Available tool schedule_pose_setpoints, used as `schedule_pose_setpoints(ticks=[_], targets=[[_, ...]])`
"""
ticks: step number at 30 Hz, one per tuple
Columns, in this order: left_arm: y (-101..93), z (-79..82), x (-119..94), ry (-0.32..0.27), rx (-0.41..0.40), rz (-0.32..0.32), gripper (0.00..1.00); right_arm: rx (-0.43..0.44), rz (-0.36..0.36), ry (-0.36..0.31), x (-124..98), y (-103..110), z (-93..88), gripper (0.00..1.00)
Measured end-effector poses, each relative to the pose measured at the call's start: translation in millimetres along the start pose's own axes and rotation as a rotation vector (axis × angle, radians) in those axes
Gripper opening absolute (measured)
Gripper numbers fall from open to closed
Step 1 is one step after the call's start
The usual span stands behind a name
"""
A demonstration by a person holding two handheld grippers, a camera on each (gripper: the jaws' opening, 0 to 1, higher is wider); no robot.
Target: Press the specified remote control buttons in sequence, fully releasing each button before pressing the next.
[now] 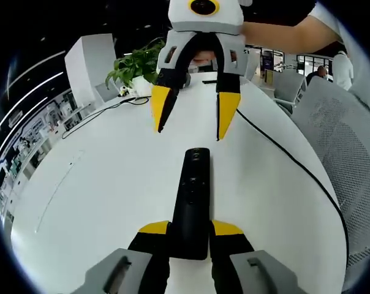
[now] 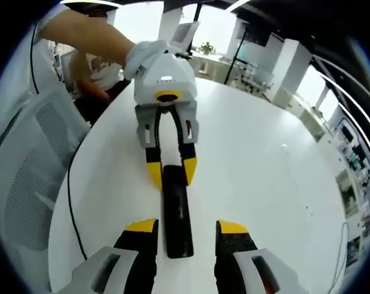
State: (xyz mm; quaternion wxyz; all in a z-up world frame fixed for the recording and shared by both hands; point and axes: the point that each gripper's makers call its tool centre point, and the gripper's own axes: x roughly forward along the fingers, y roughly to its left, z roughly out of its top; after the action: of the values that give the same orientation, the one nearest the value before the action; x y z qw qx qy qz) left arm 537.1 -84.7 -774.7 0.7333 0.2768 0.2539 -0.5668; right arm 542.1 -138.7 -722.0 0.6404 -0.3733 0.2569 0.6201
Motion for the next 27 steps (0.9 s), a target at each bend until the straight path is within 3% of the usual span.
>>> schedule_pose_setpoints(ticks=[9,27], targets=[[0.5,-0.1,0,0.003,0.001,-0.001,0.23,0.011,0.012,0.034,4,4,-20.2,0.33],[-1.7,1.0,0,0.007,0.000,-0.003,0.23,0.054,0.034,0.032,17,8,-40.7,0.31]])
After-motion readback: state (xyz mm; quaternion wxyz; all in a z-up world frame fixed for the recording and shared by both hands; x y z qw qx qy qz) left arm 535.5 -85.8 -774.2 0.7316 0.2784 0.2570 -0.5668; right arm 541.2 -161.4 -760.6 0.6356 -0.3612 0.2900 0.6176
